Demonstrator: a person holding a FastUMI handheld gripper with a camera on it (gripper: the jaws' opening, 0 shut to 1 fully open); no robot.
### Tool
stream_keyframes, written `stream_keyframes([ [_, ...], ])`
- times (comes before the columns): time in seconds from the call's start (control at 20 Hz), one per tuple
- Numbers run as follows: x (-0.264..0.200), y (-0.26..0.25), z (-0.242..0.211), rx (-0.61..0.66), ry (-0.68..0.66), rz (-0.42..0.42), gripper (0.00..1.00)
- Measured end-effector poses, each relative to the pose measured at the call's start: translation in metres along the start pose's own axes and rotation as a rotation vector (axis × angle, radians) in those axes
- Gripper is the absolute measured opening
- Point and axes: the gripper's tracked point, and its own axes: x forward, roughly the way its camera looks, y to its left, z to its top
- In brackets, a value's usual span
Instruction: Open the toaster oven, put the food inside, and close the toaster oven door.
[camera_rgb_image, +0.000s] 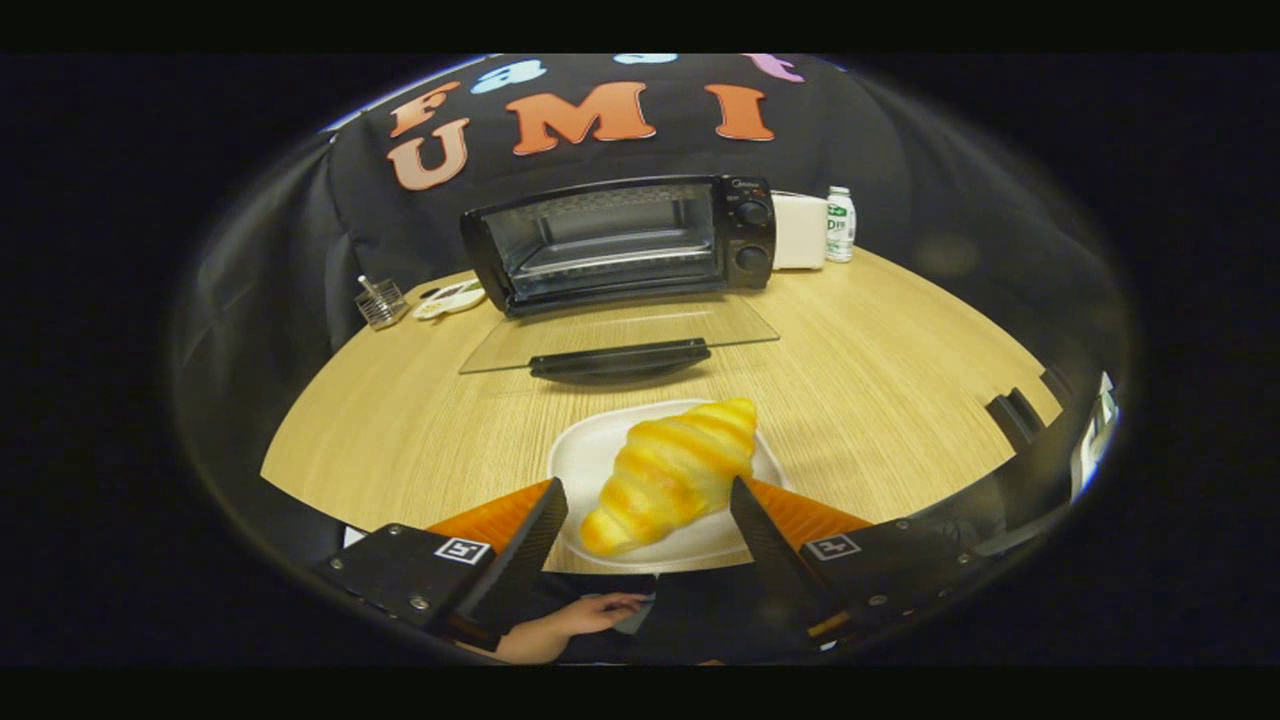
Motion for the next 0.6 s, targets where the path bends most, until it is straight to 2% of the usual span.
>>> stream_keyframes([
  [0.25,0.018,-0.004,-0.009,0.023,0.010,-0.049,0.98],
  [0.45,0.024,-0.007,-0.005,-0.028,-0.030,-0.090,0.95],
  [0.5,0.023,-0.007,-0.005,-0.022,-0.032,-0.087,0.91],
  [0.55,0.025,-0.008,-0.005,-0.021,-0.028,-0.089,0.78],
  [0.6,0.025,-0.011,-0.005,-0.007,-0.024,-0.084,0.69],
])
